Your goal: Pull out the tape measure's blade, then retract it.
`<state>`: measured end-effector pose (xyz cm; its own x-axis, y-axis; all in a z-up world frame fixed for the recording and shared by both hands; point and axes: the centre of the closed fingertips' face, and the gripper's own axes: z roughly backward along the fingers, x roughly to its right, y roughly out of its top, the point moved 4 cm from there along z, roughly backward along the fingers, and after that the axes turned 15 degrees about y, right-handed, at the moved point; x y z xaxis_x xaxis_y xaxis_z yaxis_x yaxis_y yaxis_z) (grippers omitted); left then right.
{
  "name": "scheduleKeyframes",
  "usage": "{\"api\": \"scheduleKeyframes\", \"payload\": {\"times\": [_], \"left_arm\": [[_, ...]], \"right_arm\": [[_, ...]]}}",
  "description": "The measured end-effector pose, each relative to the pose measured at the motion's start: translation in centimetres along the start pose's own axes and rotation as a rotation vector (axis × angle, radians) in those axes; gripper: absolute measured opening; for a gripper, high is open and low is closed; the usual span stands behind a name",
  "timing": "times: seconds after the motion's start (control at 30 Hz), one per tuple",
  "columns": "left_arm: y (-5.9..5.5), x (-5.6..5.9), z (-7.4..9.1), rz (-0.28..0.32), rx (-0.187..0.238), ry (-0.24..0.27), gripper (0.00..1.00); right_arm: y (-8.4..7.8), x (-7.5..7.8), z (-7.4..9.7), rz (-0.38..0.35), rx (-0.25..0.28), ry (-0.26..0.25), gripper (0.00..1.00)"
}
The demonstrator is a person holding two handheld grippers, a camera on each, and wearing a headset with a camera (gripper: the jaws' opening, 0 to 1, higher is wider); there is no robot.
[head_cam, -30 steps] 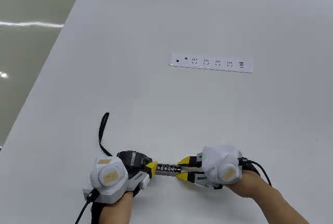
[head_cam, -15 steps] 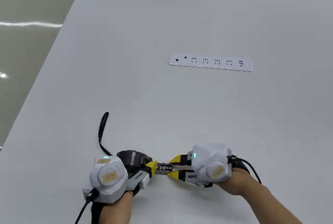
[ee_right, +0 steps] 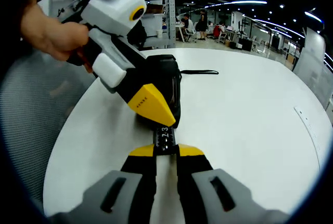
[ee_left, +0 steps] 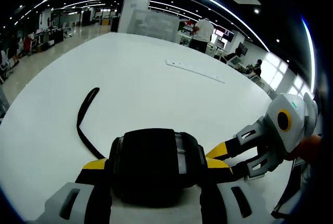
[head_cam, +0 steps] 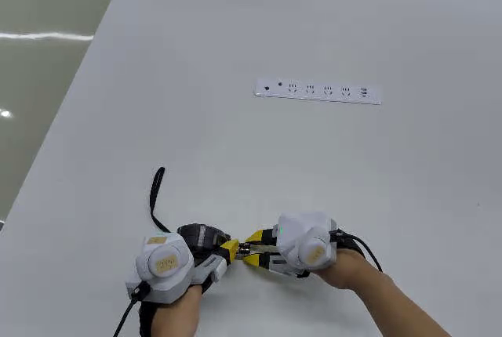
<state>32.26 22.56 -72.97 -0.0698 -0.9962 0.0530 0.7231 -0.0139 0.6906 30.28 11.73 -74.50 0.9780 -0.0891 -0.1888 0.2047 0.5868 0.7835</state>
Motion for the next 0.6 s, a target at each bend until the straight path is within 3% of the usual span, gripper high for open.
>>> {"api": "scheduleKeyframes", "payload": {"times": [0.6], "left_arm": [[0.01, 0.09, 0.01, 0.008, -0.002, 0.0, 0.66]], "right_arm": [[0.89, 0.27, -1.1, 0.018, 0.011, 0.011, 0.13]]}}
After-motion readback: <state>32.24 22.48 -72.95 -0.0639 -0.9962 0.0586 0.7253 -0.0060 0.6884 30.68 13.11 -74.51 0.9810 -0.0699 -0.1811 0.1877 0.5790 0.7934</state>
